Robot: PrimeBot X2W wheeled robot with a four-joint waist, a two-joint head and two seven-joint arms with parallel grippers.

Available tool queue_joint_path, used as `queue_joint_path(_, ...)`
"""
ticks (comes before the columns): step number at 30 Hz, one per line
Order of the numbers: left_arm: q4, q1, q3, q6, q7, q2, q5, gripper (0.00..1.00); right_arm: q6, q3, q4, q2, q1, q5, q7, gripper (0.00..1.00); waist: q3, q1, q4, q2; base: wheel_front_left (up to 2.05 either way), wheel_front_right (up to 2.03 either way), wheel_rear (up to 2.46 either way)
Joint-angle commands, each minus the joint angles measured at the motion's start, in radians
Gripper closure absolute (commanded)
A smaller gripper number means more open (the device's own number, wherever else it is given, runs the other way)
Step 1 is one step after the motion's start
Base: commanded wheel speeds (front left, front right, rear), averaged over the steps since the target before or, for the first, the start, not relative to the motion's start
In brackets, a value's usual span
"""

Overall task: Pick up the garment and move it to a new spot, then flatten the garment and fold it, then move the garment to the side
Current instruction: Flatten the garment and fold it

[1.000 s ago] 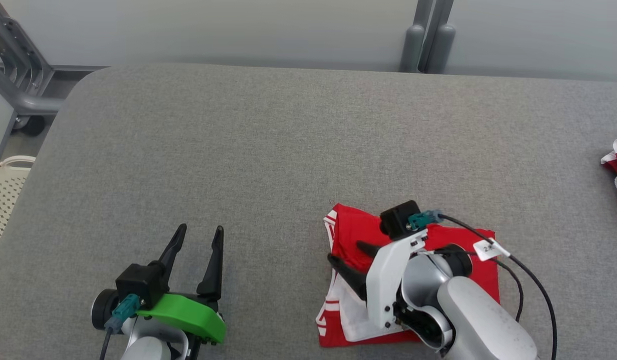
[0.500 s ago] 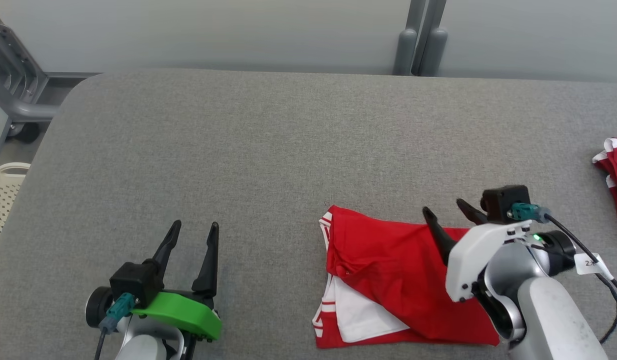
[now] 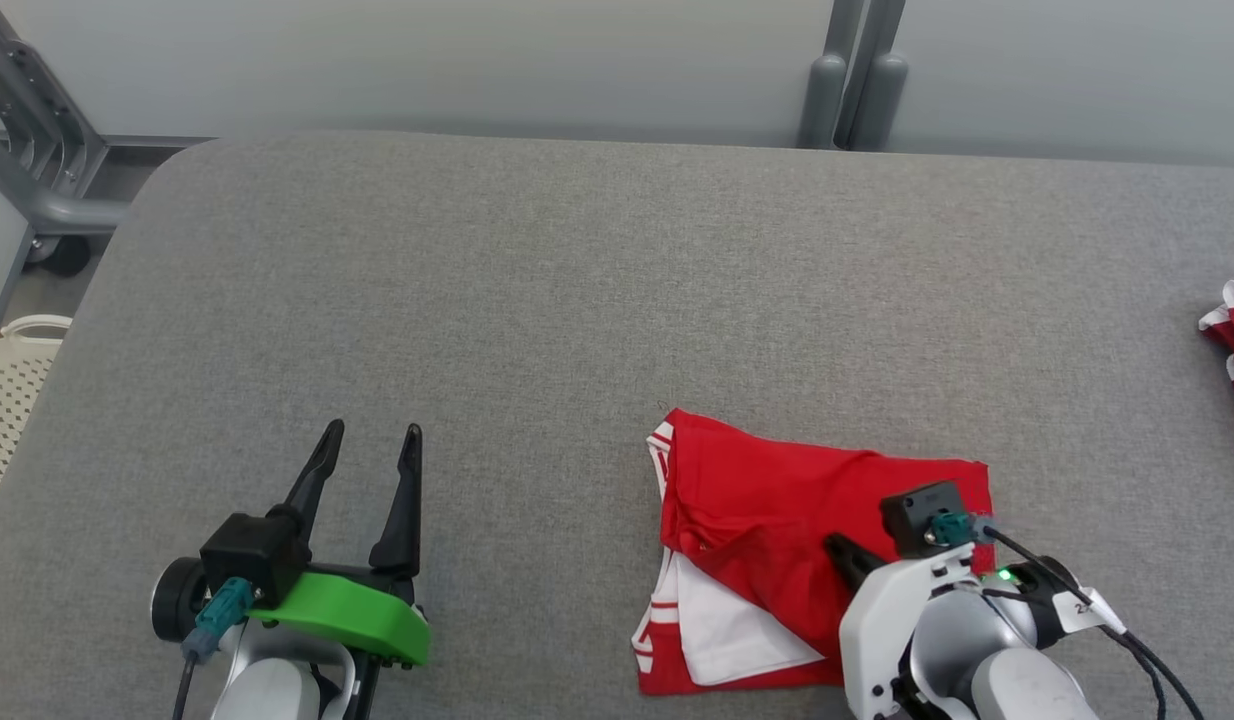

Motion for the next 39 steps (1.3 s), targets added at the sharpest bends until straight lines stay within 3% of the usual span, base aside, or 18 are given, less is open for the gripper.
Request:
queue_joint_path(1,-0.001,-0.015,0.002,-0.002,-0.003,0.006,0.004,0.00,0.000,0.016,0.020,0.001,-0.011,0.003,-0.011,1.00,-0.001,-0.0001,0.007,0.0000,0.00,0.00,0.00)
queue_joint_path(20,0.015,0.017,-0.008,-0.002,-0.003,-0.004,-0.008,0.00,0.000,0.408,0.215,0.004,-0.125,0.083,-0.046,1.00,-0.014,-0.0001,0.034,0.0000,0.00,0.00,0.00)
queue_joint_path(28,0.014,0.011,-0.007,-0.002,-0.003,-0.005,-0.008,0.00,0.000,0.477,0.215,0.014,-0.191,0.150,-0.060,1.00,-0.012,-0.0001,0.033,0.0000,0.00,0.00,0.00)
queue_joint_path(29,0.013,0.012,-0.002,-0.002,-0.003,-0.005,-0.008,0.00,0.000,0.446,0.195,0.015,-0.203,0.163,-0.052,0.41,-0.012,-0.0001,0.029,0.0000,0.00,0.00,0.00)
queue_joint_path(30,0.012,0.014,0.000,-0.002,-0.003,-0.006,-0.007,0.00,0.000,0.418,0.180,0.013,-0.206,0.162,-0.047,0.00,-0.012,-0.0001,0.027,0.0000,0.00,0.00,0.00)
queue_joint_path(39,0.002,0.023,0.008,-0.002,-0.003,-0.010,0.003,0.00,0.000,0.027,-0.082,0.015,-0.097,0.032,0.082,0.00,-0.016,-0.0001,0.004,0.0000,0.00,0.00,0.00)
